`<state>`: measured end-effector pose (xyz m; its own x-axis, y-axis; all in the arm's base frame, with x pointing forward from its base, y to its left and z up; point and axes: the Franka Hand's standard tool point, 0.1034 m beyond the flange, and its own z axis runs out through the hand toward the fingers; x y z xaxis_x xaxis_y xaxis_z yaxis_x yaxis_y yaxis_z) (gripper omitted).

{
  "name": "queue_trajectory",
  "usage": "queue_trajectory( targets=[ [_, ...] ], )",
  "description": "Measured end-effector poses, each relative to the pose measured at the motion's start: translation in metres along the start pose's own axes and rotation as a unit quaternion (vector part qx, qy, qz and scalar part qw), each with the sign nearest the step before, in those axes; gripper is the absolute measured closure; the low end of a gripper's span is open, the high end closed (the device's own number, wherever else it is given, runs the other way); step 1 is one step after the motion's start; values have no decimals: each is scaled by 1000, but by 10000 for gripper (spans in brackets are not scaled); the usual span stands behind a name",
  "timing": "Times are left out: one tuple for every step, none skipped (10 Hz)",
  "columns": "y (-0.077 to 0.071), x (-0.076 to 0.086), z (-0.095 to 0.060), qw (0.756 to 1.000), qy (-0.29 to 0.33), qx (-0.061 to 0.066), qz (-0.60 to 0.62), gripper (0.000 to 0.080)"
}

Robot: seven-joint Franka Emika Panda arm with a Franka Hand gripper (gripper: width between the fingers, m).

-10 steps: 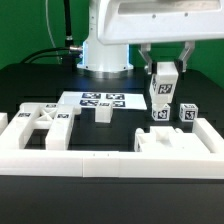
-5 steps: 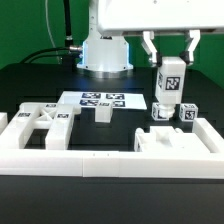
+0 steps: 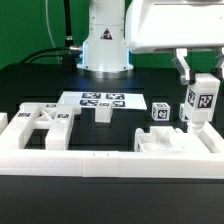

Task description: Assemble chair

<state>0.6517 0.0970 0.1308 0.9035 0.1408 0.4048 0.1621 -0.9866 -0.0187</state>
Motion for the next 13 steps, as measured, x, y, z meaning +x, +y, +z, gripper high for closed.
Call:
queue_trajectory(
  targets=[
    [0, 0, 0, 1000, 0, 0, 0, 512],
    [-1, -1, 1, 1000, 0, 0, -1, 512],
    [-4, -4, 6, 1000, -2, 1, -4, 512],
    [-10, -5, 9, 1000, -4, 3, -8, 512],
    [-10, -6, 12, 1000, -6, 3, -12, 512],
    [-10, -8, 14, 1000, -8, 3, -13, 512],
    [-9, -9, 14, 1000, -9, 2, -13, 512],
    [-7, -12, 16, 1000, -11, 2, -13, 512],
    [-5, -14, 17, 1000, -12, 1, -13, 512],
    [-5, -14, 19, 1000, -11, 1, -13, 512],
    [-5, -15, 20, 1000, -13, 1, -13, 512],
    [-6, -14, 23, 1000, -11, 1, -14, 512],
    [-6, -15, 25, 1000, -12, 1, -14, 512]
  ],
)
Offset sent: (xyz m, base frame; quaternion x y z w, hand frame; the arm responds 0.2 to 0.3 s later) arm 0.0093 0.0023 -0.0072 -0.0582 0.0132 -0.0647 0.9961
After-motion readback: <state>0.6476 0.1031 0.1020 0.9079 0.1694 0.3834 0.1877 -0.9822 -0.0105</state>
